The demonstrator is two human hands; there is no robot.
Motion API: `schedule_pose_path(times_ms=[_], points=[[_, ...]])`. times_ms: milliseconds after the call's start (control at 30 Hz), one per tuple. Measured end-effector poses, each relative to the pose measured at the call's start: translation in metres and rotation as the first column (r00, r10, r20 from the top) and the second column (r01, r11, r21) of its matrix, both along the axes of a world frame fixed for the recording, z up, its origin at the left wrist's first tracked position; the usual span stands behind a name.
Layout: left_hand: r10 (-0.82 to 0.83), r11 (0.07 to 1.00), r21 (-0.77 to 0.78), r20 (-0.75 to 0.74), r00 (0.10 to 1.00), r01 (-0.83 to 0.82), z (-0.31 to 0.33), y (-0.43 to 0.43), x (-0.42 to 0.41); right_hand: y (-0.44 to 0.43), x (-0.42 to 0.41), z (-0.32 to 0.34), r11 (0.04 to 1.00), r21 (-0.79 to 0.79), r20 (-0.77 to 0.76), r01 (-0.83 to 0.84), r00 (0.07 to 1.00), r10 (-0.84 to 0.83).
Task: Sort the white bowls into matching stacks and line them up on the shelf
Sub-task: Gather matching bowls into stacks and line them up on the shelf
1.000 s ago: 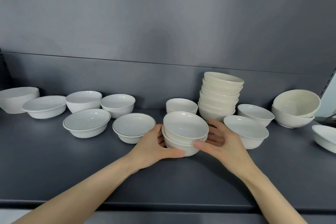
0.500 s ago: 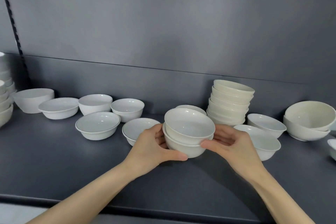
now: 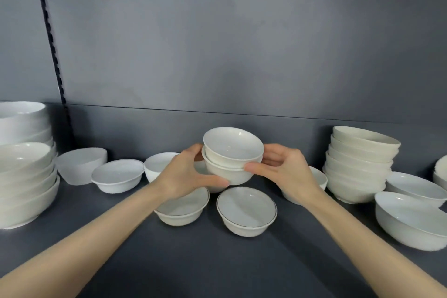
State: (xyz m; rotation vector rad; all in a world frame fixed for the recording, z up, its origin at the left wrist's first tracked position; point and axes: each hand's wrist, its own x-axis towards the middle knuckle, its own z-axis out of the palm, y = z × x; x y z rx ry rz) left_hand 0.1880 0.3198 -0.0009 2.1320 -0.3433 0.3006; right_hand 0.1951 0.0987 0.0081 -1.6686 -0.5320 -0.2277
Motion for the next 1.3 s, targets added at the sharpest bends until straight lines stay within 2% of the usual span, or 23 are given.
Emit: schedule_pose_path(times_ms=[300, 533, 867, 1100, 1300], points=[[0.072, 0.964, 0.262, -0.059, 0.996, -0.054, -0.022, 0.042, 0.072, 0.040, 0.039, -0.018, 0.998, 0.005, -0.042, 0.068, 0.997, -0.068], [0.095, 0.925, 0.370, -0.008, 0.995, -0.086, -0.024, 0.045, 0.084, 0.044, 0.060, -0.021, 0.996, -0.064, -0.073, 0.070, 0.995, -0.074], [0.112, 0.890, 0.448, -0.042, 0.993, -0.082, -0.019, 0.042, 0.081, 0.041, 0.073, -0.029, 0.997, -0.072, -0.208, 0.003, 0.978, -0.017], [0.102, 0.908, 0.414, -0.063, 0.993, -0.067, -0.017, 0.033, 0.080, 0.036, 0.073, -0.031, 0.999, -0.034, -0.224, 0.008, 0.975, -0.016], [0.030, 0.926, 0.376, -0.137, 0.990, 0.023, -0.015, 0.015, 0.079, 0.015, 0.067, -0.032, 0.999, -0.010, -0.227, 0.040, 0.973, -0.041]])
